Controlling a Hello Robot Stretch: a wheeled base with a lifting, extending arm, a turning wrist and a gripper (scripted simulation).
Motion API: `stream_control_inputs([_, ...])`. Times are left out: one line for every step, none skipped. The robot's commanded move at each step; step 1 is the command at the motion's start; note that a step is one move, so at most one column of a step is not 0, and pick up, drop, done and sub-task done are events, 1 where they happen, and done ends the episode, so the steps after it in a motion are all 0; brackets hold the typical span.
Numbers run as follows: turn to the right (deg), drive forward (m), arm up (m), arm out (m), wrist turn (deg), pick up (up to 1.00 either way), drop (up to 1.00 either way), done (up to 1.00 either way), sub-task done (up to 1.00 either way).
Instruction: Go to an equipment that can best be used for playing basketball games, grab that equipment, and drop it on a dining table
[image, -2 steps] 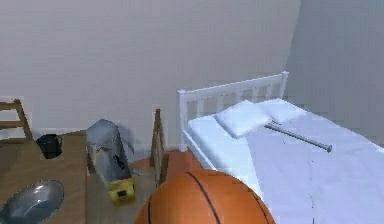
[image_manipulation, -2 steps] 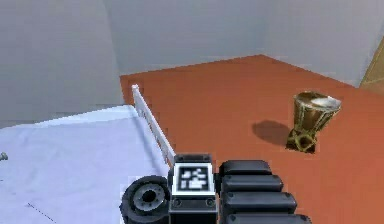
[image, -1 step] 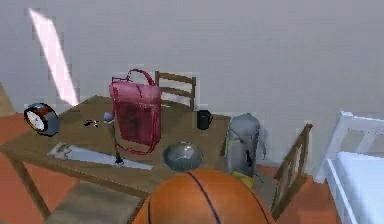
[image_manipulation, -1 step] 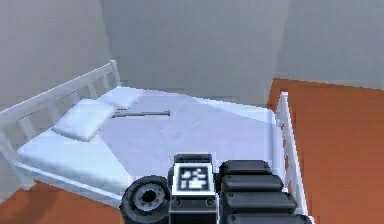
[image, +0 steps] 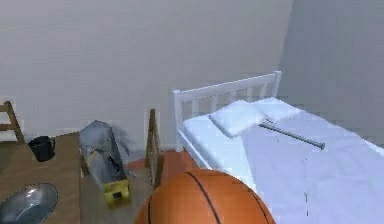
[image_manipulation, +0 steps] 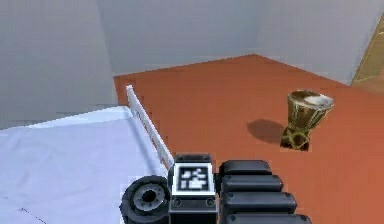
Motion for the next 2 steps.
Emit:
stream_control_inputs([45.0,0.00,0.00,0.00,0.0,0.00,0.00,0.00,0.00])
stream_control_inputs([6.0,0.00,0.00,0.00,0.0,0.00,0.00,0.00,0.00])
